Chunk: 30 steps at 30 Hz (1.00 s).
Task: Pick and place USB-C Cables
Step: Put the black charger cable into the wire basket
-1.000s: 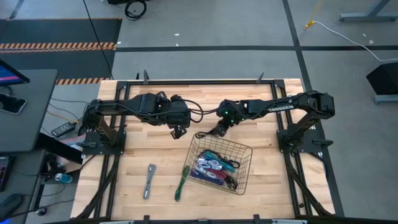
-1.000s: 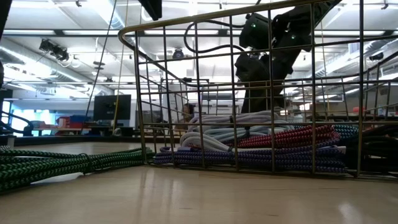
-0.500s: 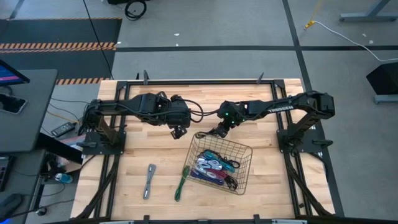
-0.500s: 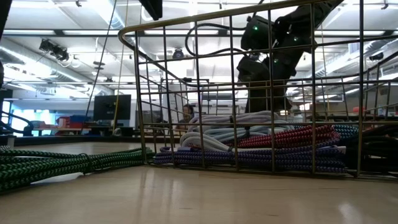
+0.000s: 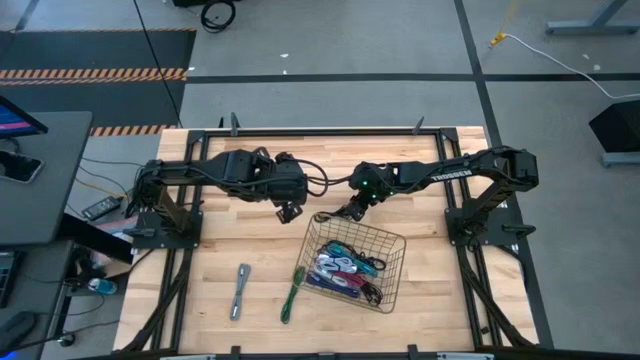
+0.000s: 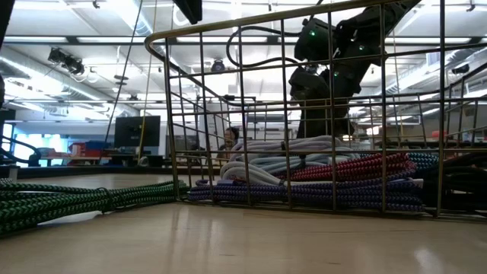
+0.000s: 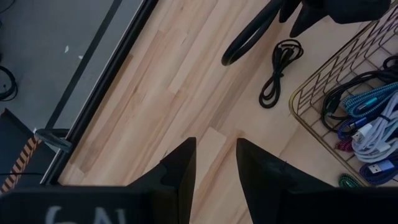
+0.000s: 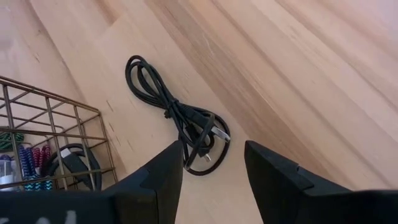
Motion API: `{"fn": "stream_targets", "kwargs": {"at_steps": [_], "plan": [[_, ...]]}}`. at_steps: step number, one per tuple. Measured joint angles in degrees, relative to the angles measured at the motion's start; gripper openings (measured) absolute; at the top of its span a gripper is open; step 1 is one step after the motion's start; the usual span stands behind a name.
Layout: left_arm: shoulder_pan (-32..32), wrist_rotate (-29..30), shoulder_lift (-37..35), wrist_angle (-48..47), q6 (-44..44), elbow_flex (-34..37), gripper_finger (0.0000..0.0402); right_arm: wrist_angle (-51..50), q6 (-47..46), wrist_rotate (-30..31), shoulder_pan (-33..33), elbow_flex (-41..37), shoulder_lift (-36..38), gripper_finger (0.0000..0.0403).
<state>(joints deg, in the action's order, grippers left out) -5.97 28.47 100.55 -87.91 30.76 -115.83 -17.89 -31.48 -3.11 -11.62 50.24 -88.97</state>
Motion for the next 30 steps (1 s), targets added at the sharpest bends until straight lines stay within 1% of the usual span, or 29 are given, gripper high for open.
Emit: {"fn": "stream_targets", "kwargs": {"at_steps": [6, 14, 21, 25, 26, 29, 30], "plan": [[0.0, 0.0, 0.0, 0.1, 0.0, 0.0, 0.0121, 0.7, -0.4, 0.5, 0.0, 0.0, 0.0, 0.0179], [0.0, 0.0, 0.0, 0.3, 0.0, 0.0, 0.0121, 10.0, -2.4, 0.2, 0.0, 0.0, 0.0, 0.0178], [0.0, 0.0, 0.0, 0.3, 0.0, 0.0, 0.0121, 5.9, -1.5, 0.4, 0.7, 0.0, 0.0, 0.0178], [0.0, 0.0, 0.0, 0.2, -0.1, 0.0, 0.0121, 5.3, -1.4, 0.5, 2.0, 0.0, -2.0, 0.0178], [0.0, 0.0, 0.0, 0.2, -0.1, 0.0, 0.0121, 6.6, -1.6, 0.4, 2.5, 0.1, -3.1, 0.0178], [0.0, 0.0, 0.0, 0.4, -0.5, 0.0, 0.0121, 7.8, -2.2, -1.1, 3.8, 0.1, -6.3, 0.0178], [0.0, 0.0, 0.0, 0.4, -0.6, 0.0, 0.0121, 9.0, -2.7, -2.6, 4.1, 0.2, -7.4, 0.0178]]}}
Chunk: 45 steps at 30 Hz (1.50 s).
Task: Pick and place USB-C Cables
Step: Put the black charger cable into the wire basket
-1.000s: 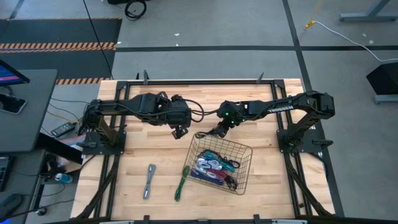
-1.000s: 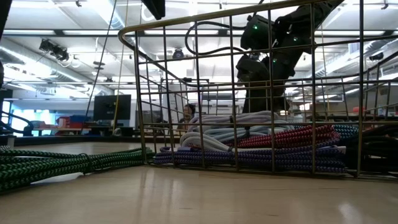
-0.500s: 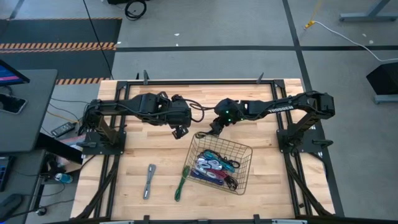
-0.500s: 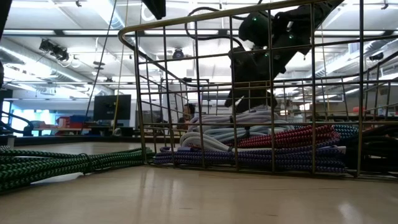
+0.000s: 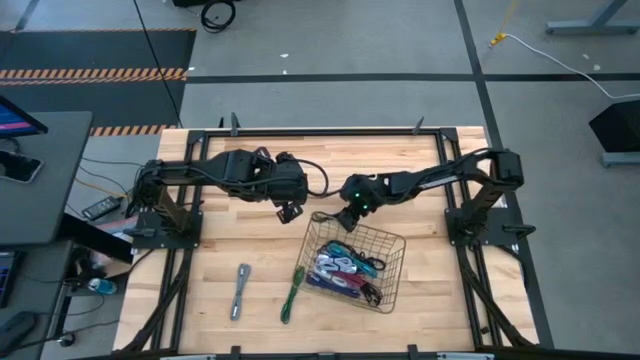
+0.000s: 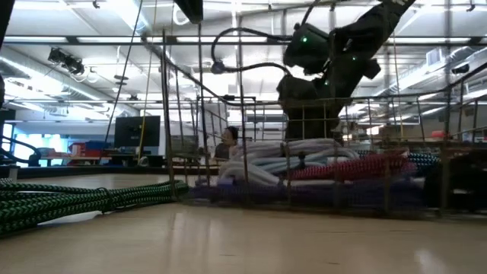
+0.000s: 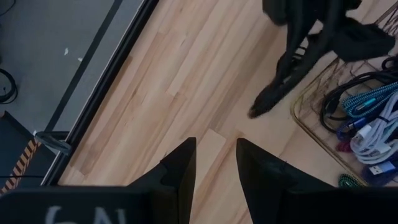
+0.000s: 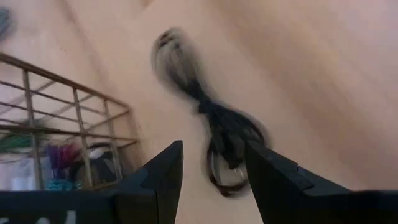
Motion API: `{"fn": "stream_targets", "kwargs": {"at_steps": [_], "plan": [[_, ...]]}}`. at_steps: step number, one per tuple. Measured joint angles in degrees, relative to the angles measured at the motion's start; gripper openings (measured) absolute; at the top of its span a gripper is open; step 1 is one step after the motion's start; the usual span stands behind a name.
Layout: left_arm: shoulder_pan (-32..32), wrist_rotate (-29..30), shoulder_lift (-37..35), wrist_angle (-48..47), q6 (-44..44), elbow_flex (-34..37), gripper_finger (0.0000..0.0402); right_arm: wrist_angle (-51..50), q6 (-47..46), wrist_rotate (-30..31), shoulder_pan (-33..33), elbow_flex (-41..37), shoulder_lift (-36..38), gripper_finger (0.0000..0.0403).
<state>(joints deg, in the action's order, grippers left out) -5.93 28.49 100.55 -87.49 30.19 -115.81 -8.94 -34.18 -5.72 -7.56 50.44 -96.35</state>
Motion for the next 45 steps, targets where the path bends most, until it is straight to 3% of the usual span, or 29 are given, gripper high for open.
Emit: {"fn": "stream_targets", "kwargs": {"at_steps": [18, 25, 31, 40, 45], "plan": [[0.0, 0.0, 0.0, 0.3, -0.9, 0.0, 0.0121, 0.7, 1.9, -3.4, -1.3, -0.2, 2.0, 0.0178], [0.7, 0.0, 0.0, 0.3, -1.3, 0.0, 0.0121, 1.7, 3.5, -9.1, -1.6, 3.9, 2.7, 0.0178], [1.0, 0.0, 0.0, 0.4, -2.1, 0.0, 0.0121, 1.0, 6.3, -9.4, -2.8, 6.1, 2.7, 0.0178], [1.0, 0.0, 0.0, 0.4, -2.4, 0.0, 0.0121, -15.3, 9.5, -9.4, -6.1, 6.1, 2.7, 0.0178], [1.0, 0.0, 0.0, 0.5, -2.4, 0.0, 0.0121, -17.3, 10.0, -9.4, -6.2, 6.1, 2.7, 0.0178]]}}
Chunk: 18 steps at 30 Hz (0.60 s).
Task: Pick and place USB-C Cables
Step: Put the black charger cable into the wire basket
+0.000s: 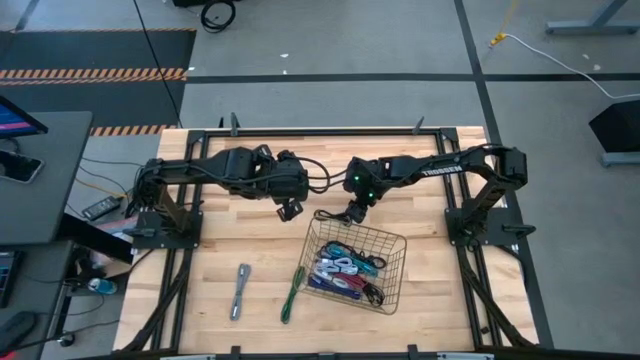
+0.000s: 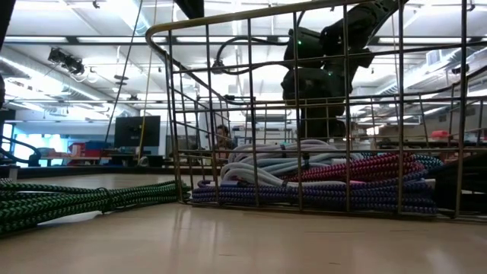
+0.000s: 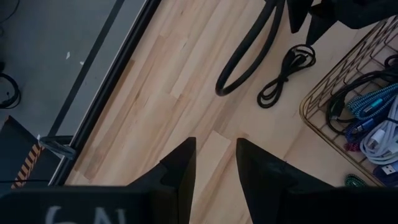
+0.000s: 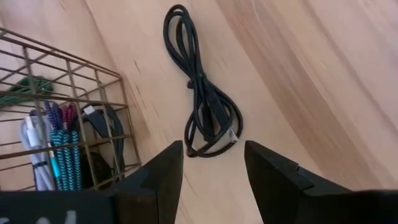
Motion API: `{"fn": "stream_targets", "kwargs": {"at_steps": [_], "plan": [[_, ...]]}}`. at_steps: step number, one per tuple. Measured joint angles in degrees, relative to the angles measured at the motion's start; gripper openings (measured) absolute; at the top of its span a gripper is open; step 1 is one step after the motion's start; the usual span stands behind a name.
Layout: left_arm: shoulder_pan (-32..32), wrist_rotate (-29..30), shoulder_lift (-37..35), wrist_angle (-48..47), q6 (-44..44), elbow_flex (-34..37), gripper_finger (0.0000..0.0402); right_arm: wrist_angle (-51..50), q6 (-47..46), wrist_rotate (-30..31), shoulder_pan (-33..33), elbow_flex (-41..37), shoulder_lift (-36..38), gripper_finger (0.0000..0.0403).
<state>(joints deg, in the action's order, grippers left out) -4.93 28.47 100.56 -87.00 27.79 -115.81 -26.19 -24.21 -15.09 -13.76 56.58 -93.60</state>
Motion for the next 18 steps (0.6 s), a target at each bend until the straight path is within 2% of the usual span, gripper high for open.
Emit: {"fn": "stream_targets", "kwargs": {"at_steps": [18], "plan": [[0.0, 0.0, 0.0, 0.3, 0.0, 0.0, 0.0121, 1.0, -0.6, 0.0, 0.1, -0.5, 0.0, 0.0178]]}}
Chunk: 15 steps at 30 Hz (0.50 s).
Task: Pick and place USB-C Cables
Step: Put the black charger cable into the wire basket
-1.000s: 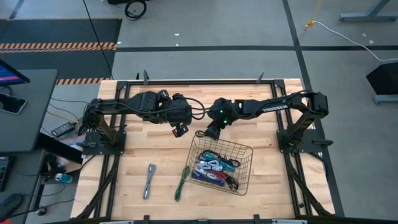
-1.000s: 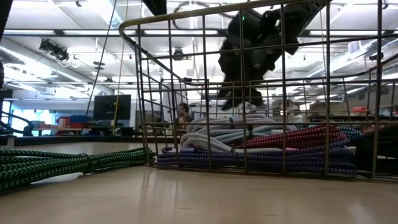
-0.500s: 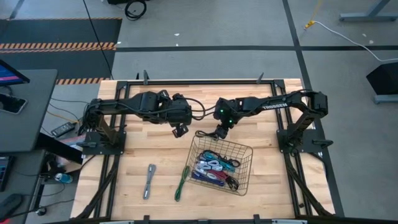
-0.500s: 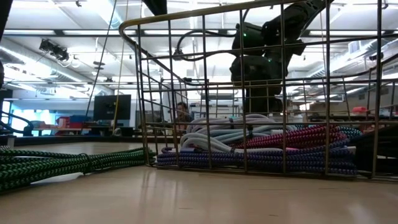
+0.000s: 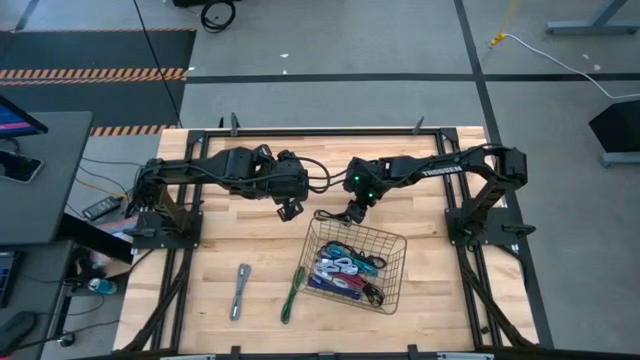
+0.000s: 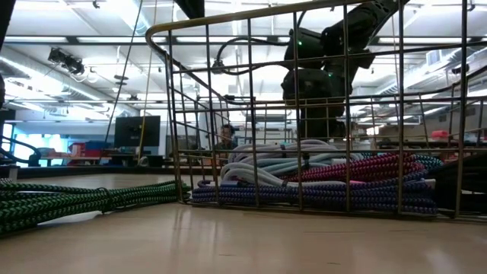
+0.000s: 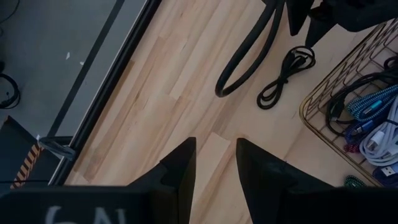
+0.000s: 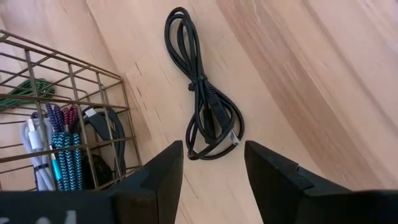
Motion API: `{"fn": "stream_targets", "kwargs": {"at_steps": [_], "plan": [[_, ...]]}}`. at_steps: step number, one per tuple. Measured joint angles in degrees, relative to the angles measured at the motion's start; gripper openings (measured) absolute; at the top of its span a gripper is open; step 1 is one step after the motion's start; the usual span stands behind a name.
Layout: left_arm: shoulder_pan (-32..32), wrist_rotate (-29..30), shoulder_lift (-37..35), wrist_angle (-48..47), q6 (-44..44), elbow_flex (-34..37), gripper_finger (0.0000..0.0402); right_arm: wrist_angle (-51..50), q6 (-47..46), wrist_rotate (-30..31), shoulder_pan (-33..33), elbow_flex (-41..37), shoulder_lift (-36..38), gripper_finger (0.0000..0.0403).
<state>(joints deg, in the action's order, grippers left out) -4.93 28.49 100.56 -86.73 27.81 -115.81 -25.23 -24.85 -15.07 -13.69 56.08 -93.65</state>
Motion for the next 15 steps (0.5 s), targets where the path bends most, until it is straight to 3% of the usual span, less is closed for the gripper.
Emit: {"fn": "stream_targets", "kwargs": {"at_steps": [7, 15], "plan": [[0.0, 0.0, 0.0, 1.1, 0.0, 0.0, 0.0121, 0.6, -2.1, 0.8, 0.5, -2.1, 0.0, 0.0178], [0.0, 0.0, 0.0, 1.2, 0.0, 0.0, 0.0121, 8.2, -5.5, 0.0, 1.7, -4.2, -0.1, 0.0178]]}}
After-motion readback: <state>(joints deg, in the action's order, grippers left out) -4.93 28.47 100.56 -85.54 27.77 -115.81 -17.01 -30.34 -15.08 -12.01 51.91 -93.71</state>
